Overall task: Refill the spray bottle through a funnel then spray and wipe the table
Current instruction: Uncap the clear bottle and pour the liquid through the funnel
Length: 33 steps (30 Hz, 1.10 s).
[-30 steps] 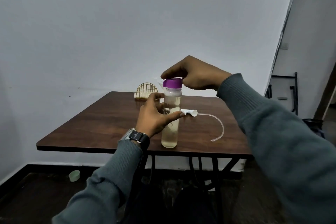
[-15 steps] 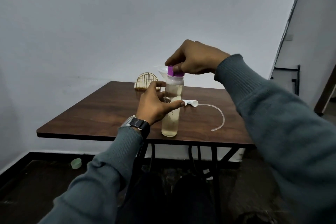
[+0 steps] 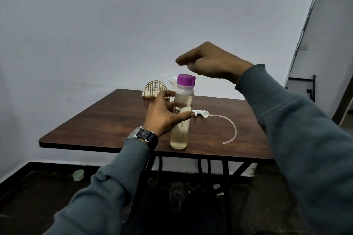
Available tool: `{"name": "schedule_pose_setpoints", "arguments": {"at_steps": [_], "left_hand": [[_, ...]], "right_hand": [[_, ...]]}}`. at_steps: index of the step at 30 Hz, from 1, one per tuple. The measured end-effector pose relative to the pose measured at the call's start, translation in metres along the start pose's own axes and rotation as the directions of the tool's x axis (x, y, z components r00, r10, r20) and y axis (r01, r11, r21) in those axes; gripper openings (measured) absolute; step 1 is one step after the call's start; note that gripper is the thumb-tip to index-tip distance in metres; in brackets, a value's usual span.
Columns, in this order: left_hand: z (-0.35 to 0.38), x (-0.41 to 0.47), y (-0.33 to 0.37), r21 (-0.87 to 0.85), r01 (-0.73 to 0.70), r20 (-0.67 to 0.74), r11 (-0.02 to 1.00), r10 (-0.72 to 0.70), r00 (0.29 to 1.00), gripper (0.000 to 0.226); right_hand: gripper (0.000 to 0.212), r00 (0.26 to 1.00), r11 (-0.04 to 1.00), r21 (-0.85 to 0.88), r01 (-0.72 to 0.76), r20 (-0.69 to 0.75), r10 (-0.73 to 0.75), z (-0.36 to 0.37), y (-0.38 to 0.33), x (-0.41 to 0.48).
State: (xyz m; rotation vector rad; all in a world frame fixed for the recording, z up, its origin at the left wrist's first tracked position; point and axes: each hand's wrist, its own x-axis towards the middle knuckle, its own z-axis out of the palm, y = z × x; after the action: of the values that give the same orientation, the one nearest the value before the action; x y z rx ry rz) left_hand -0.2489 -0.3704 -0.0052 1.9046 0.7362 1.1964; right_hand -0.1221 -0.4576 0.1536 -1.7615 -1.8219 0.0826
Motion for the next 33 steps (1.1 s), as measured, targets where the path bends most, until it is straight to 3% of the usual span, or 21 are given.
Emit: {"name": "schedule_pose_setpoints", "arguments": {"at_steps": [2, 4, 9, 14, 19, 23, 25, 28, 33], "left_hand": [[0.001, -0.001, 0.000, -0.008, 0.000, 0.003, 1.000, 0.000, 1.000, 0.085], [0.001, -0.001, 0.001, -0.019, 0.003, 0.002, 1.000, -0.003, 1.000, 0.083], [0.001, -0.004, 0.005, -0.009, 0.002, -0.004, 1.000, -0.002, 1.000, 0.079], [0.000, -0.003, 0.006, -0.001, -0.004, -0.007, 1.000, 0.004, 1.000, 0.082], [0.001, -0.002, 0.006, -0.024, 0.006, -0.005, 1.000, -0.006, 1.000, 0.082], [-0.001, -0.001, 0.005, 0.009, 0.009, -0.004, 1.000, -0.009, 1.000, 0.084], [-0.001, -0.001, 0.003, 0.014, 0.008, -0.003, 1.000, -0.008, 1.000, 0.087], [0.000, -0.002, 0.004, 0.013, 0.007, -0.013, 1.000, -0.007, 1.000, 0.084], [0.001, -0.003, 0.004, -0.014, 0.015, -0.016, 1.000, -0.015, 1.000, 0.078]], "right_hand": [[0.024, 0.998, 0.985, -0.172, -0.010, -0.062, -0.001, 0.002, -0.001, 0.001], [0.032, 0.999, 0.958, -0.284, -0.028, -0.047, 0.015, 0.006, 0.002, 0.002], [0.022, 1.000, 0.948, -0.319, -0.003, -0.005, 0.002, 0.008, -0.005, 0.002], [0.042, 0.996, 0.951, -0.305, 0.059, 0.075, -0.038, 0.006, -0.010, 0.007], [0.048, 0.991, 0.971, -0.222, 0.088, 0.116, -0.063, 0.008, -0.010, 0.005], [0.054, 0.979, 0.998, 0.008, 0.062, 0.194, -0.062, 0.005, 0.002, 0.003], [0.043, 0.993, 0.997, 0.023, 0.074, 0.090, -0.076, 0.004, 0.008, 0.005], [0.034, 0.989, 0.979, -0.205, 0.006, -0.146, -0.037, 0.007, 0.008, 0.004], [0.029, 0.994, 0.950, -0.306, -0.064, -0.108, 0.032, 0.011, 0.007, 0.006]]}}
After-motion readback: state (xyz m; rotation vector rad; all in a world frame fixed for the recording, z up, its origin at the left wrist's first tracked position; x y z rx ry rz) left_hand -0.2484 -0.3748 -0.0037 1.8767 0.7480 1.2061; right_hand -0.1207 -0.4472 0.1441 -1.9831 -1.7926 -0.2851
